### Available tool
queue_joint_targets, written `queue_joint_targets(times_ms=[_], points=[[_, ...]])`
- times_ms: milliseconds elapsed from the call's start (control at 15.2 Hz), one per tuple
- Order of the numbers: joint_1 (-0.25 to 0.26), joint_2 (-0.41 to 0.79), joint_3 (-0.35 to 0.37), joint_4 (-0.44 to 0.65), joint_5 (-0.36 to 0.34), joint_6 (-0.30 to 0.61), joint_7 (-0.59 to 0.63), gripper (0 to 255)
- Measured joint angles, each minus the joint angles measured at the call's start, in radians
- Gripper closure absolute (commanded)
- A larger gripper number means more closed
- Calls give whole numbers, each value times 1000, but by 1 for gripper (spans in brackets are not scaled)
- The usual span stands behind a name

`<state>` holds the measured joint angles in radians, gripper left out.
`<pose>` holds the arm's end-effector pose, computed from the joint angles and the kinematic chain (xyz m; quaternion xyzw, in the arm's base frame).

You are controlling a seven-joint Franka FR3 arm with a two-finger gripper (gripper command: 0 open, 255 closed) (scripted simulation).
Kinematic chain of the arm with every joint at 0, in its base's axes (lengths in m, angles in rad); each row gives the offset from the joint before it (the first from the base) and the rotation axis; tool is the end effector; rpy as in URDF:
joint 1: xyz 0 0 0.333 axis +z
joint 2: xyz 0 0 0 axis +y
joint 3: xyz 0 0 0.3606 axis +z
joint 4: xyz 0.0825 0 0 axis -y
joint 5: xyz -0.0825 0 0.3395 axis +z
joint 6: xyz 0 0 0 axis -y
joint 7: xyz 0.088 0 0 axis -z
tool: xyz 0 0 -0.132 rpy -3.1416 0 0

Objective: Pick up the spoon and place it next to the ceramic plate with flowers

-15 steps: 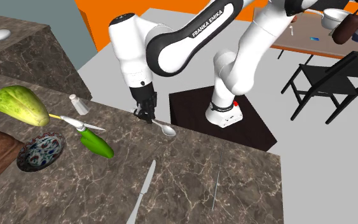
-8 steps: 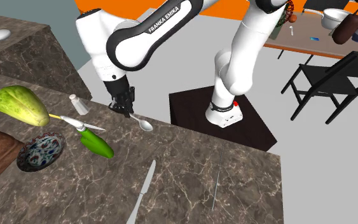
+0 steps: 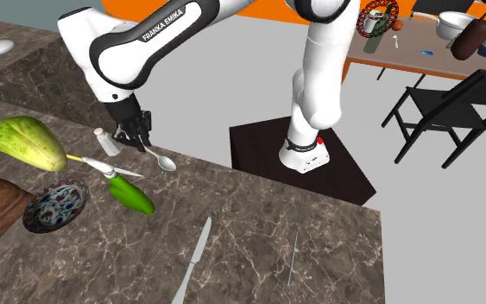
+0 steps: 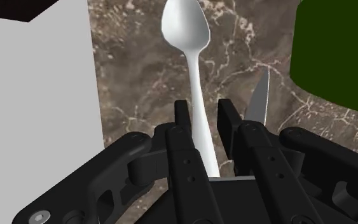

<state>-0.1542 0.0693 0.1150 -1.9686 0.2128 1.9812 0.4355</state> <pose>0.5290 -0.0038 0.4731 -0.9551 0.2775 0.0473 0.0926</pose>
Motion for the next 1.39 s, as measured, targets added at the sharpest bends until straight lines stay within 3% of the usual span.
queue_joint_targets(times_ms=[396, 1386], points=[[-27, 225, -26, 300, -29, -84, -30, 255], [-27, 297, -25, 224, -21, 76, -65, 255]])
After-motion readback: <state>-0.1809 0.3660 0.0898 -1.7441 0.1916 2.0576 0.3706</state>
